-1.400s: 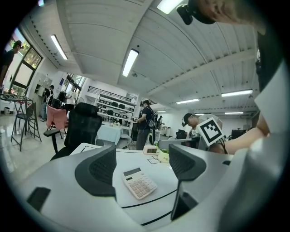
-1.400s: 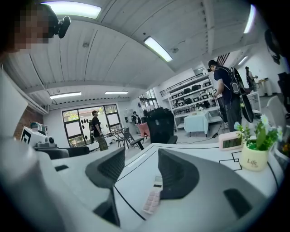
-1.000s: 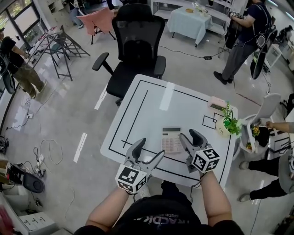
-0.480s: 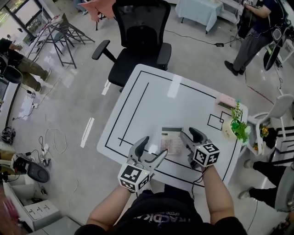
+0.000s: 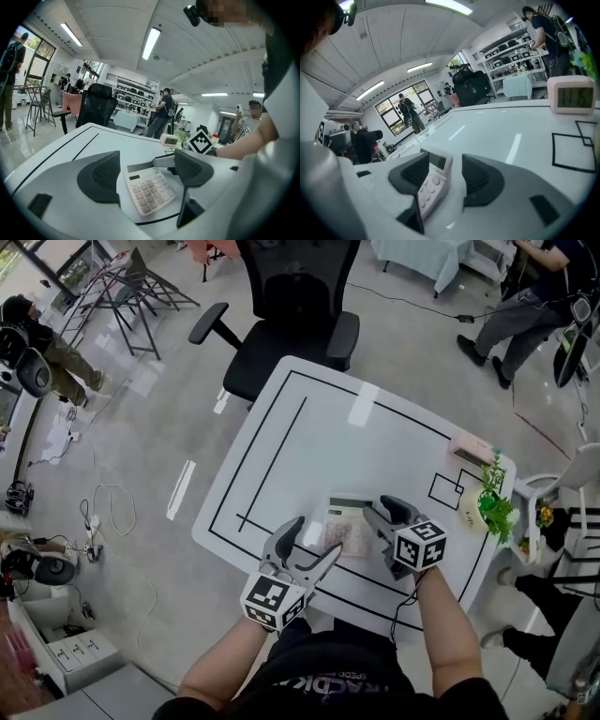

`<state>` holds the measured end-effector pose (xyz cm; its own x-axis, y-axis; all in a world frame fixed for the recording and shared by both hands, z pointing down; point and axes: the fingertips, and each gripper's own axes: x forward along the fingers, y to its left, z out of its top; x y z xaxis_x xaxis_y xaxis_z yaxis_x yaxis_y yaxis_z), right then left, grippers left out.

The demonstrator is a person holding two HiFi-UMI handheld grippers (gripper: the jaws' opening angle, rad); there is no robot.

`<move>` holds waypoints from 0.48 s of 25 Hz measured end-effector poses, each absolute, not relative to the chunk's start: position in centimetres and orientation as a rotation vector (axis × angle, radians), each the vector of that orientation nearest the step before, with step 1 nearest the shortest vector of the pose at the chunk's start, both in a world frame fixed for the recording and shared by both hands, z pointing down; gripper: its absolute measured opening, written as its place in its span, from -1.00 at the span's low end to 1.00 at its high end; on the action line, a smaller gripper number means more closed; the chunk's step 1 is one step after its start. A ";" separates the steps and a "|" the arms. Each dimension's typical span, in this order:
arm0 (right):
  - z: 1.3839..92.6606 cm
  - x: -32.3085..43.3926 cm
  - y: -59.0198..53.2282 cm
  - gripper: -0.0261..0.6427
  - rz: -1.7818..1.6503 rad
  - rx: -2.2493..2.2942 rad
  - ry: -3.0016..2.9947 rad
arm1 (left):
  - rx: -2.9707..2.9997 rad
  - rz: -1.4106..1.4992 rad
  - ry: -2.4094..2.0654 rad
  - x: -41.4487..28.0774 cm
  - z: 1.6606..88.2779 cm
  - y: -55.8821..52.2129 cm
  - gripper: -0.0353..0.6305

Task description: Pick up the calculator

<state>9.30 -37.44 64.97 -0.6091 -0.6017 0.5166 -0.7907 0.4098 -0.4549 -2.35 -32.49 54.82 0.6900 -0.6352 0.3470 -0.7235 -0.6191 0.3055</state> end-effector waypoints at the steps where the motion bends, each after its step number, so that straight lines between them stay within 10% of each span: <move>1: 65.1 9.1 -37.5 -0.28 1.002 1.189 -2.397 | 2.474 0.286 -1.058 -2.4 54.9 -32.5 0.16; 12: 66.8 6.9 -37.4 -0.37 1.010 0.897 -2.325 | 2.441 0.282 -1.072 -2.6 55.6 -32.7 0.16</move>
<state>6.89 -37.37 66.80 -0.6877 -0.3836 0.6163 -0.7123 0.5207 -0.4707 -2.59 -32.67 55.62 0.6757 -0.6436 0.3593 -0.7371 -0.5926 0.3248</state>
